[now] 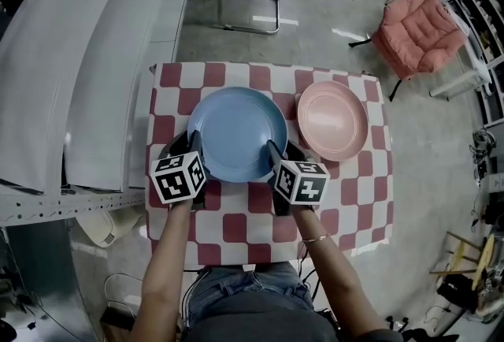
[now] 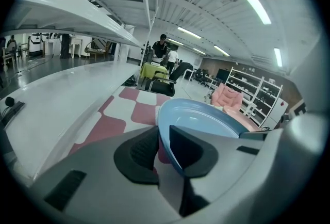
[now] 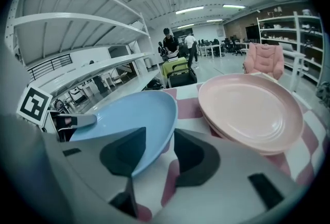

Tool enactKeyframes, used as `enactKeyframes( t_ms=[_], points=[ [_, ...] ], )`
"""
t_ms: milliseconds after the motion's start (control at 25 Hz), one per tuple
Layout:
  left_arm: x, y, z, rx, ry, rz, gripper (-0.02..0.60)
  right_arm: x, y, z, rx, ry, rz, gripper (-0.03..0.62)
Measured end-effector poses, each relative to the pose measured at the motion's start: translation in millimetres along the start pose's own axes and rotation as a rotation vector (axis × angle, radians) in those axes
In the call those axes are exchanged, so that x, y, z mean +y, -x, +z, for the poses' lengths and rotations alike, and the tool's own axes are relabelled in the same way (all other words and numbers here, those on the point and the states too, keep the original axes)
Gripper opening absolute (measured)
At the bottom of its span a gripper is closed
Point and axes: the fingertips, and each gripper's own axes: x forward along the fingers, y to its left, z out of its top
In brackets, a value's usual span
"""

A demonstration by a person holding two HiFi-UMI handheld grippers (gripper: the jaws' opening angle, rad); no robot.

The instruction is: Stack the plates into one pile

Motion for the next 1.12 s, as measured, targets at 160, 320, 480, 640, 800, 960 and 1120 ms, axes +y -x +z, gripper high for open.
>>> enactKeyframes(
  t_ms=[160, 320, 480, 640, 800, 960, 1120],
  points=[
    [-12, 11, 7, -0.033, -0.009, -0.003, 0.069, -3, 14, 2, -0.026, -0.006, 0.003, 0.176],
    [-31, 17, 10, -0.054, -0.024, -0.013, 0.063, -14, 32, 2, -0.051, -0.011, -0.005, 0.176],
    [-54, 19, 12, -0.064, -0.041, -0.033, 0.061, -29, 50, 5, -0.074, -0.019, -0.018, 0.176],
    [-80, 18, 13, -0.066, -0.058, -0.057, 0.061, -49, 67, 9, -0.094, -0.028, -0.040, 0.176],
    [-110, 13, 13, -0.067, -0.077, -0.081, 0.061, -74, 82, 12, -0.109, -0.038, -0.061, 0.176],
    [-139, 6, 10, -0.067, -0.091, -0.104, 0.061, -100, 95, 12, -0.122, -0.045, -0.083, 0.176],
    [-168, -3, 5, -0.056, -0.101, -0.120, 0.061, -127, 107, 15, -0.129, -0.052, -0.103, 0.176]
  ],
)
